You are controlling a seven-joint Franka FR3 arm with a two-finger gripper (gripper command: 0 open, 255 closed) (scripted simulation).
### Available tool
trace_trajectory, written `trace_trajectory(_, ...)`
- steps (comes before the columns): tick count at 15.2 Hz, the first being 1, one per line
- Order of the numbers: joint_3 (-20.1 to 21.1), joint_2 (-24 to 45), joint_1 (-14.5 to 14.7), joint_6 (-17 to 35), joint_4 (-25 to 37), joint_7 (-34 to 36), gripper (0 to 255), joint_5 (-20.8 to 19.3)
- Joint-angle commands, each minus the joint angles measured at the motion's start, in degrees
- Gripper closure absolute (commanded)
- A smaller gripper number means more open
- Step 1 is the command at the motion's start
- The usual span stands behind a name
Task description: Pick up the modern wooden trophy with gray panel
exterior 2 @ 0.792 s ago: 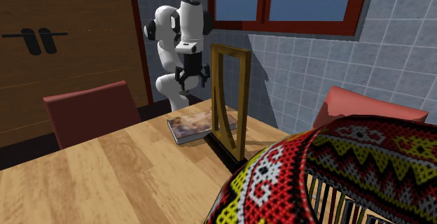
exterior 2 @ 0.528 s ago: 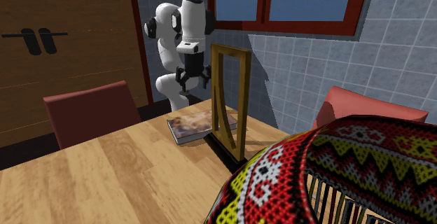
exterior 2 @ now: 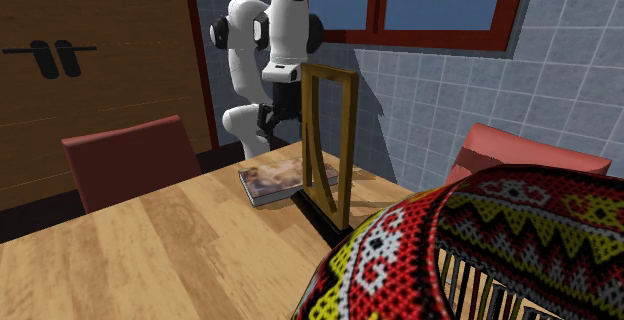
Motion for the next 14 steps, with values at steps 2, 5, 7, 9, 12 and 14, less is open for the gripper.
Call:
trace_trajectory(2, -0.26, 6.57, 0.18, 0.20, 6.79, -0.98, 0, -0.12)
trace_trajectory(5, -0.56, 13.21, 0.22, 0.08, 13.99, -2.11, 0, -0.11)
trace_trajectory(7, -0.72, 17.70, 0.20, -0.37, 19.23, -2.88, 0, -0.04)
trace_trajectory(9, -0.85, 22.30, 0.13, -1.15, 24.91, -3.67, 0, 0.08)
trace_trajectory(12, -0.97, 29.56, -0.10, -2.99, 34.47, -4.87, 0, 0.34)
trace_trajectory(14, -1.01, 34.79, -0.34, -4.79, 41.81, -5.69, 0, 0.57)
